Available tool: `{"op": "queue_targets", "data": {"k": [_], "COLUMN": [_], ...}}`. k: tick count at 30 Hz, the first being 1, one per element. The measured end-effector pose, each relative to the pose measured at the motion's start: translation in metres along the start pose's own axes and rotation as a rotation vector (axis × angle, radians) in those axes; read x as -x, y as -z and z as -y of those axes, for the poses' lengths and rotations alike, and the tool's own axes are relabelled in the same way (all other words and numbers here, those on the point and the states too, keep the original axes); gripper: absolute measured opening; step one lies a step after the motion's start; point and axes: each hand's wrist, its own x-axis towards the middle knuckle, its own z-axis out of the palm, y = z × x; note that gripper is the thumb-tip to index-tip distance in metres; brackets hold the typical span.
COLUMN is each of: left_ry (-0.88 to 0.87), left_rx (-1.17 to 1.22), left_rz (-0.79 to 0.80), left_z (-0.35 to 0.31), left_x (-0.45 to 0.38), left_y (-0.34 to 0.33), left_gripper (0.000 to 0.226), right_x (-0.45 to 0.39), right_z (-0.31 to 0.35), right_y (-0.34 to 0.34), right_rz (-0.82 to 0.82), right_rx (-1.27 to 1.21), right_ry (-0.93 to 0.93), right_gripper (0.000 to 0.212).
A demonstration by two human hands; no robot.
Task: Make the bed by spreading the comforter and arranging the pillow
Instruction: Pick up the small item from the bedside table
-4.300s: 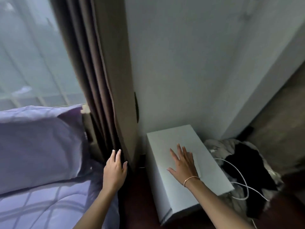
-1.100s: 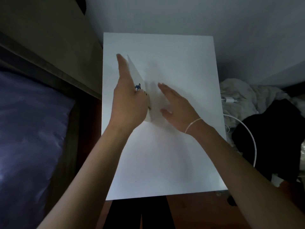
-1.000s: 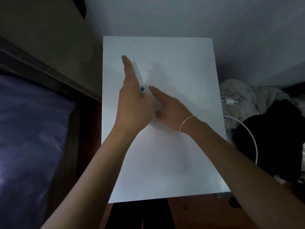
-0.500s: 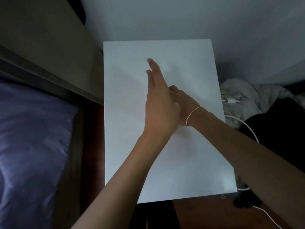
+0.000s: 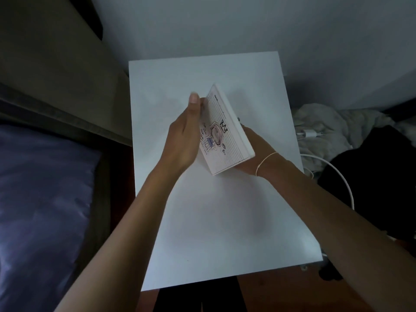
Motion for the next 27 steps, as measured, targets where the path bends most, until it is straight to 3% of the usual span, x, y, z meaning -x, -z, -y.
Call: {"op": "queue_targets", "data": {"k": [6, 12, 16, 21, 24, 27], "left_ry": [-0.021, -0.075, -0.102, -0.103, -0.074, -0.068], "left_rx": [0.015, -0.006, -0.019, 0.026, -0.003, -0.022], "left_rz": [0.001, -0.007, -0.098, -0.128, -0.125, -0.173], "left_z": [0.020, 0.031, 0.034, 0.036, 0.036, 0.035], "left_x": [-0.003, -0.008, -0.008, -0.008, -0.011, -0.028], "left_y": [0.003, 0.006, 0.011, 0.007, 0.003, 0.008], "left_gripper": [0.058, 0.046, 0.041, 0.042, 0.049, 0.055], "right_x": [0.070, 0.072, 0.057, 0.021, -0.005, -0.032], "right_z": [0.020, 0.024, 0.021, 0.028, 0.044, 0.051], "right_y": [-0.024, -0.045, -0.041, -0.037, -0.034, -0.026], "right_rz": [-0.426, -0.620, -0.760, -0.945, -0.859, -0.760], "right_rx": [-0.017, 0.024, -0.022, -0.149, -0.255, -0.347], "right_ry": [-0.048, -0.039, -0.053, -0.221, -0.326, -0.290], "right_gripper": [0.055, 0.031, 0.015, 0.030, 0.052, 0.073]}}
